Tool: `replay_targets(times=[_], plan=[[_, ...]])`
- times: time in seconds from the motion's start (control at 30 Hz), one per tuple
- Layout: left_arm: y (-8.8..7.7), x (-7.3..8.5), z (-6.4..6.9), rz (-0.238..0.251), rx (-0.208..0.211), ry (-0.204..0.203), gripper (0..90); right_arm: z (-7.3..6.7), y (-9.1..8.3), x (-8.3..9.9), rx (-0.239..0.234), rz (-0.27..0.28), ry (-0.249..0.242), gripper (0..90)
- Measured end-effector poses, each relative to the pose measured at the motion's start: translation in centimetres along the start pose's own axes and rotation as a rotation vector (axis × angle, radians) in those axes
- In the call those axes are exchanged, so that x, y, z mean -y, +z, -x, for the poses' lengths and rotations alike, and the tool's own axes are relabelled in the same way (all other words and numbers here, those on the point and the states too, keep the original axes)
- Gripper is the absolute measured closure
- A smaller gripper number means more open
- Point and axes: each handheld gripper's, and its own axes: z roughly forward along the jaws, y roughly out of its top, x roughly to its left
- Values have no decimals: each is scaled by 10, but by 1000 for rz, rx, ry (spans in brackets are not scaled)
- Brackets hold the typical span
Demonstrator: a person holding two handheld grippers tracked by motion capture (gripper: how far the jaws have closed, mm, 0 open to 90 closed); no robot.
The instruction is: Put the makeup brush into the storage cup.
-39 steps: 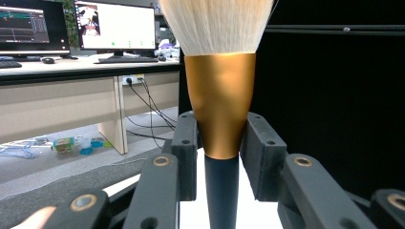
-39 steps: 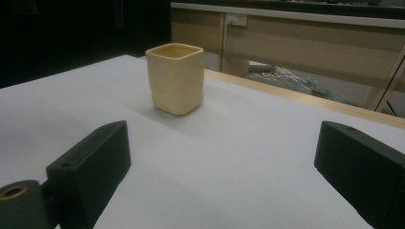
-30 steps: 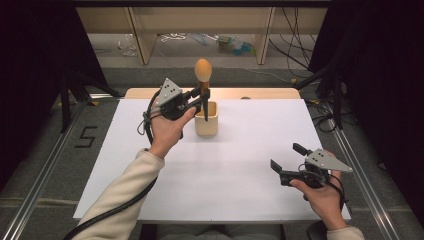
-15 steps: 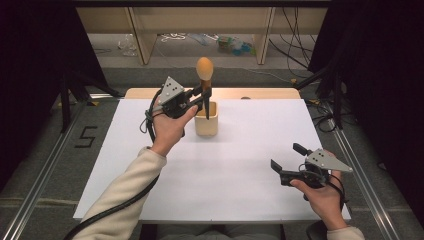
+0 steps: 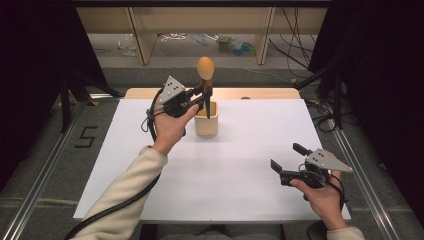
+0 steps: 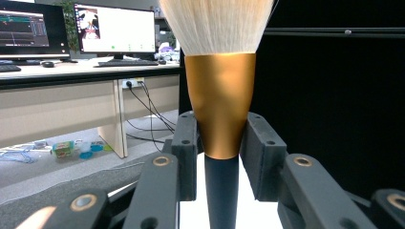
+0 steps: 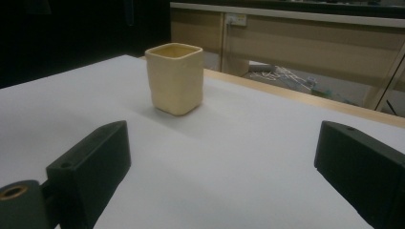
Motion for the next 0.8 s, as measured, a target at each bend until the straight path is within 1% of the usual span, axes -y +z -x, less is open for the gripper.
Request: replay_targets(times=[0.13, 0.33, 0.73, 0.8], plan=[[0, -1, -1, 3, 1, 7, 687, 0, 0, 0, -1, 3, -1, 61], [2, -1, -2, 7, 0, 1, 687, 0, 0, 0, -3, 0, 1, 61], [6, -1, -4, 11, -2, 7, 686, 0, 0, 0, -3, -1, -1, 61], [7, -2, -5, 13, -1, 7, 686, 0, 0, 0, -2, 7, 2, 61]])
